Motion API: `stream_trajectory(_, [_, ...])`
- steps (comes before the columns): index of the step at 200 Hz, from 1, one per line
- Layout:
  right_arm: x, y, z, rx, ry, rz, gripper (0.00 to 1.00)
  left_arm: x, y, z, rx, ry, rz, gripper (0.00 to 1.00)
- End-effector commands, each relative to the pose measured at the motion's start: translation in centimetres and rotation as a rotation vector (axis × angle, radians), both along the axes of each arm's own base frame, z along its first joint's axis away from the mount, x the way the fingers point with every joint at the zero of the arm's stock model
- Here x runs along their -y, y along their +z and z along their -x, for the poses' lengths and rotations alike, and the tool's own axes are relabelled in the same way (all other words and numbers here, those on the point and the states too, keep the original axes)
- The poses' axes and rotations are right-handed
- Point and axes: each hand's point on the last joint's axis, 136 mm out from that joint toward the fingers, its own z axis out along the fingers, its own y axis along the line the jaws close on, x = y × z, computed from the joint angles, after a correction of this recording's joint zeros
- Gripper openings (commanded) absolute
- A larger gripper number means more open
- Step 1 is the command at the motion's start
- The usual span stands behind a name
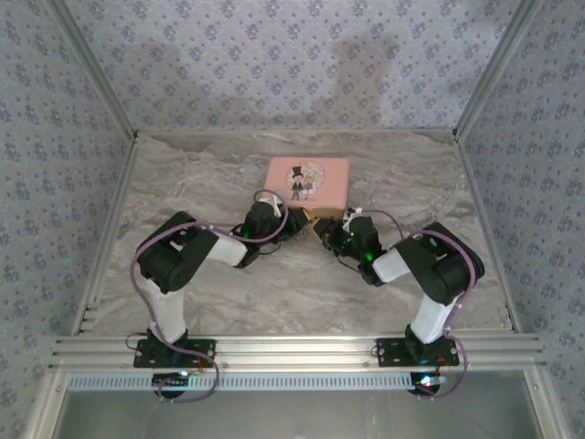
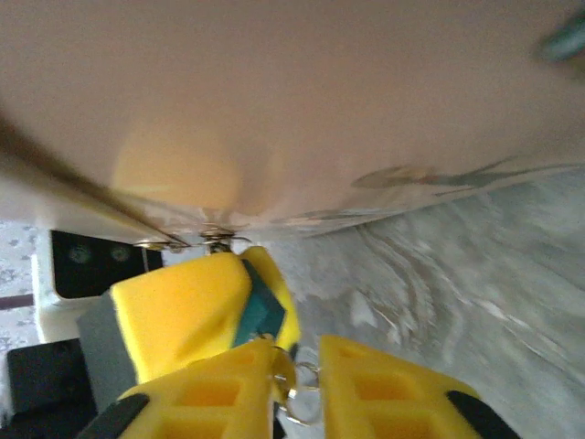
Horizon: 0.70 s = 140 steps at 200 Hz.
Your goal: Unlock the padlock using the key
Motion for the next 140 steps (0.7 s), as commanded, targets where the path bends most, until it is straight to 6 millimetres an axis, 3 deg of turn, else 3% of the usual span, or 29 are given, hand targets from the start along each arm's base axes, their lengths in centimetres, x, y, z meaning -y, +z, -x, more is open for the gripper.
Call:
stream_trajectory(1, [1.7,-2.6,2.4,-0.068,0.035,0.098,0.29,0.9,1.0,1.4,-0.056,-0.072,0.036,0.00])
stream_trajectory(42, [3.8,-3.5,5.6,-0.094,0.103,0.259,0.34,1.0,0.9,1.3,-0.065,-0.076,0.028,0.00])
stream_trajectory(101, [6.1,1.6,7.2,0.092,0.230,0.648,0.34,1.2,0.8,1.5,-0.084,-0.091,0.029,0.00])
stream_trajectory(140, [4.7,3.7,6.5,0.191,0.326,0.792,0.36,1.3,1.2,1.7,-0.089,-0.102,0.031,0.00])
